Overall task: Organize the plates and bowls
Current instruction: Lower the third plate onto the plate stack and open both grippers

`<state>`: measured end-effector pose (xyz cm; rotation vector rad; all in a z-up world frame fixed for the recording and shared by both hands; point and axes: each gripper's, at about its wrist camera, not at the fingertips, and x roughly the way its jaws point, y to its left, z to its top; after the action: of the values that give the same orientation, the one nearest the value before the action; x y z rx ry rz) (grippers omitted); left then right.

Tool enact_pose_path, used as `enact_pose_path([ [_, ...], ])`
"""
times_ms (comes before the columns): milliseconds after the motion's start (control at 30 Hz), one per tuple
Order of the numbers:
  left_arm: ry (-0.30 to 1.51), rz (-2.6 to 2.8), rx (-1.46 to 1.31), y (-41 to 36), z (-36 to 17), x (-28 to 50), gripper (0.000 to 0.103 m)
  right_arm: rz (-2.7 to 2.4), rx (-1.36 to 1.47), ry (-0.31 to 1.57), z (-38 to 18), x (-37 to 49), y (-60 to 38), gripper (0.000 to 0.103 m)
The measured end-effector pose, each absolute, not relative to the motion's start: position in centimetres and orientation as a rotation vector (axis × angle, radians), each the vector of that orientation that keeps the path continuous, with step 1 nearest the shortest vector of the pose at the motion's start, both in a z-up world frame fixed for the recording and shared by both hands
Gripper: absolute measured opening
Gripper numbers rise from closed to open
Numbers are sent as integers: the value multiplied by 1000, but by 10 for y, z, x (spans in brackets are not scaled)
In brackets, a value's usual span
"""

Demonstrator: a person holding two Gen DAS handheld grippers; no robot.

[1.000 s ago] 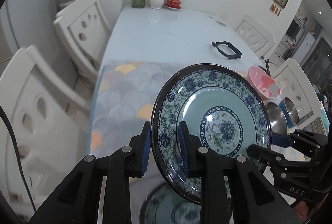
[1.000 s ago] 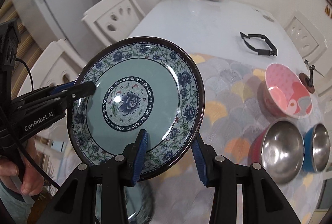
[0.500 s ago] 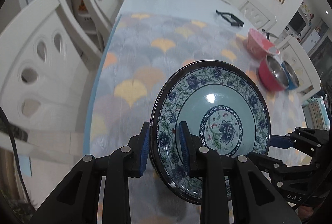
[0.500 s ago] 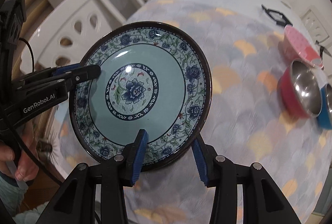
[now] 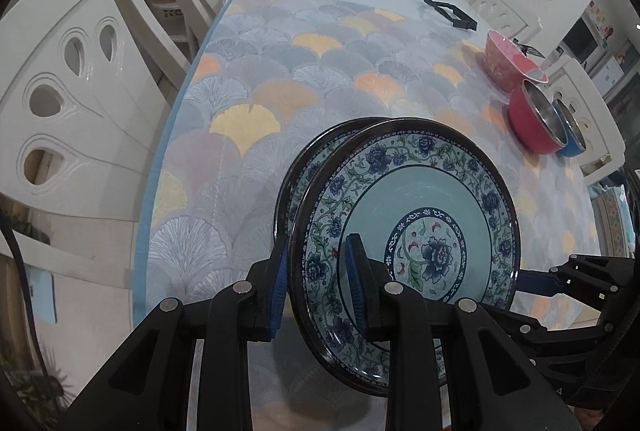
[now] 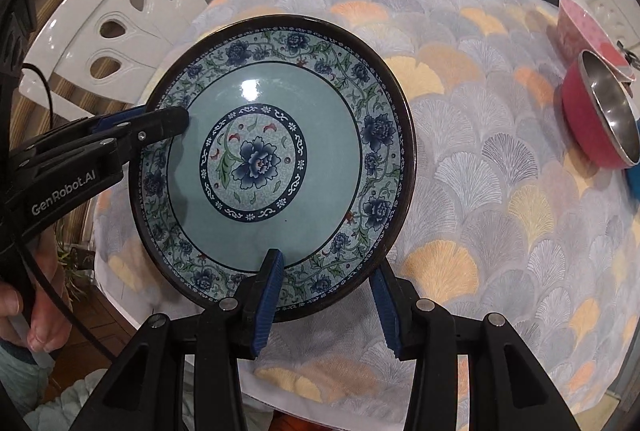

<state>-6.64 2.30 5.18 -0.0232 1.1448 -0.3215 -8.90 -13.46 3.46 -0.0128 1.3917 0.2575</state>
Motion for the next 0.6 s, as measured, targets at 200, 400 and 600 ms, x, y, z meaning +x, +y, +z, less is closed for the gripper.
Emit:
enact_pose_path([
  [200, 1142, -311, 1, 23, 49, -61, 24, 243, -17, 1399, 34, -87, -129, 44],
  [400, 1128, -291, 0, 22, 51, -53, 26, 213, -14, 1397, 35, -84, -132, 45],
  [600, 1119, -265, -75, 36, 56, -42, 26, 174, 18, 1358, 48, -84, -150, 45],
])
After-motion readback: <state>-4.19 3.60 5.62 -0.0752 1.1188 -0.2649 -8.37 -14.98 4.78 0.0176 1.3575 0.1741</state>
